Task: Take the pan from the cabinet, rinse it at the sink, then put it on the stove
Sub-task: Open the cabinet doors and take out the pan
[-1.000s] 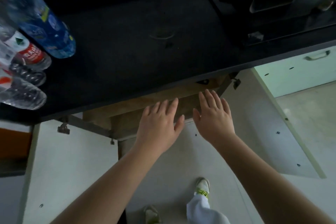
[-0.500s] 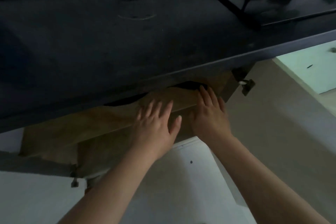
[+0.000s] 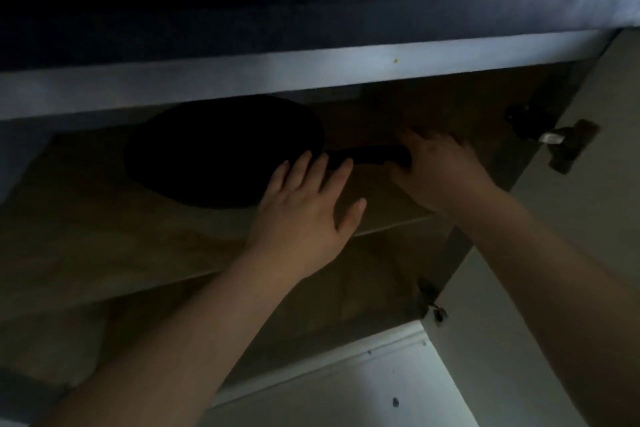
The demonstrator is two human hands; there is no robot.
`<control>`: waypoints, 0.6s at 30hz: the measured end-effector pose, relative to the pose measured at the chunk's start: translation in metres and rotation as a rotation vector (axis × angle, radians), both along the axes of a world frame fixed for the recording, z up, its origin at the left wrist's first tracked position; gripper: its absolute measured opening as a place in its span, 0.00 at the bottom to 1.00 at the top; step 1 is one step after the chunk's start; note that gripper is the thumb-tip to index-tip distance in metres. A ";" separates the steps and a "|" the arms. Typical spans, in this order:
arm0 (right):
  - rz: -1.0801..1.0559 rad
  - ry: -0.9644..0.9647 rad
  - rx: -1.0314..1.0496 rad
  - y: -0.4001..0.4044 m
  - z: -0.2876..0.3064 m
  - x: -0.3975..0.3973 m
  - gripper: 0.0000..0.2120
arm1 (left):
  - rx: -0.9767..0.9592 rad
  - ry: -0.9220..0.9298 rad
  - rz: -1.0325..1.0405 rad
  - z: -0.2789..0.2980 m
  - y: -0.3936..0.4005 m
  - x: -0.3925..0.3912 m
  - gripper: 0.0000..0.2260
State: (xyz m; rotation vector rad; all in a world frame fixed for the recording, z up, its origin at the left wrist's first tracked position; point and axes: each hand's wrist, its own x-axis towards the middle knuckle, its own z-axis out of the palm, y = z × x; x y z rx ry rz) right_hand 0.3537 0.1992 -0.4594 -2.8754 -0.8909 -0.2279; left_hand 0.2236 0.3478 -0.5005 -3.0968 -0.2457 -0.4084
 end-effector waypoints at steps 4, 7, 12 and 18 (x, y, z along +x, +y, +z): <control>-0.002 -0.062 0.042 0.003 -0.002 -0.008 0.22 | 0.038 -0.048 0.018 -0.008 -0.001 0.002 0.28; -0.008 -0.132 0.031 0.005 -0.010 -0.015 0.21 | 0.011 -0.090 0.018 -0.011 -0.007 -0.002 0.29; 0.002 0.027 0.015 0.009 -0.002 -0.040 0.22 | -0.362 -0.149 0.082 0.003 -0.014 -0.018 0.27; 0.058 0.280 0.190 0.021 -0.012 -0.070 0.19 | -1.516 -0.019 0.322 -0.007 -0.009 -0.012 0.24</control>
